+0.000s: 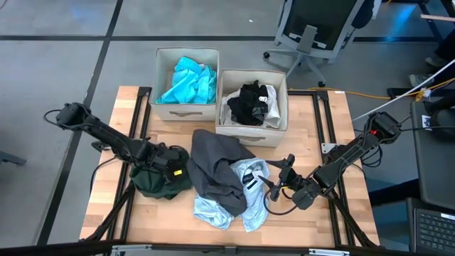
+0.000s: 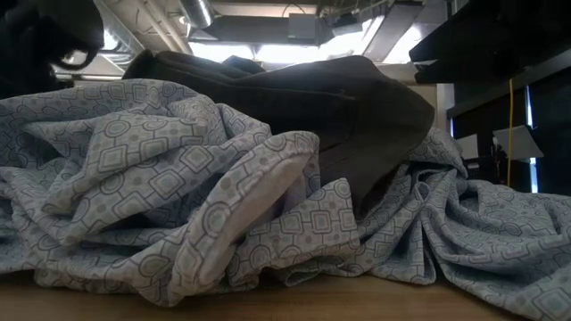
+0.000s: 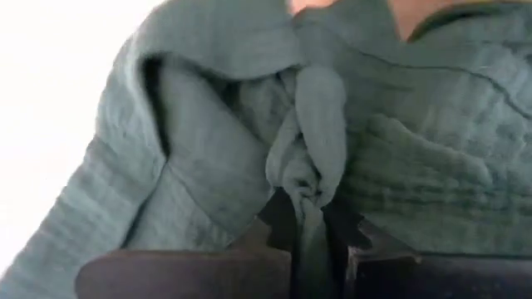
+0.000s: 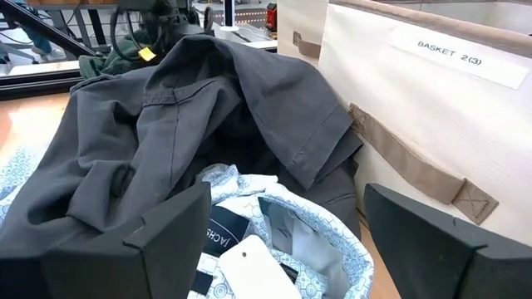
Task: Sort clothes
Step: Put the dark green shirt into the left laundry organizer
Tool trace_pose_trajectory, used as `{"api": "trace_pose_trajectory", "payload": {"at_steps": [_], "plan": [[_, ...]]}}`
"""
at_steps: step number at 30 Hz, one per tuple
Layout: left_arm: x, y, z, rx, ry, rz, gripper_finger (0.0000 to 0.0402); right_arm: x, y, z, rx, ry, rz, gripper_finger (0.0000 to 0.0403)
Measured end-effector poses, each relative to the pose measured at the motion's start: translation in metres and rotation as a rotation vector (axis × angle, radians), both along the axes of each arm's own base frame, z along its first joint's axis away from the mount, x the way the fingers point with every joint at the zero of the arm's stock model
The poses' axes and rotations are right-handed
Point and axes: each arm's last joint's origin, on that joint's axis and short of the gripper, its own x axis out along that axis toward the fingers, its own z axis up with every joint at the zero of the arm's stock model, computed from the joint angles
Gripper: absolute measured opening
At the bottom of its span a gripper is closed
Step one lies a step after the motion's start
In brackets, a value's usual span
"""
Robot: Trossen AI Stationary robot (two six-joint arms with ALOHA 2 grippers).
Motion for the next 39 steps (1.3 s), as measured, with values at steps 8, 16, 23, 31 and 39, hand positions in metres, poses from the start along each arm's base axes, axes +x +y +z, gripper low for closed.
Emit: {"api": "trace_pose_trajectory", "payload": {"at_steps": [8,16,23,31,39], "plan": [[0.019,-0.013,0.062,0.118,-0.051,-0.048,0.0008,0.000,0.000,0.000,-0.001,0.000,-0.001,0.0316],[0.023,-0.016,0.127,0.258,-0.105,-0.053,0.0010,0.000,0.000,0.000,-0.001,0.000,-0.002,0.0316],[0.024,-0.012,0.185,0.415,-0.213,-0.087,0.0012,0.000,0.000,0.000,-0.001,-0.001,-0.002,0.0316],[0.027,0.006,0.251,0.766,-0.352,-0.054,0.0014,0.000,0.000,0.000,-0.001,-0.002,-0.003,0.0316],[0.046,0.049,0.282,1.002,-0.318,-0.032,0.0014,0.000,0.000,0.000,0.002,-0.005,-0.003,0.0316]]}}
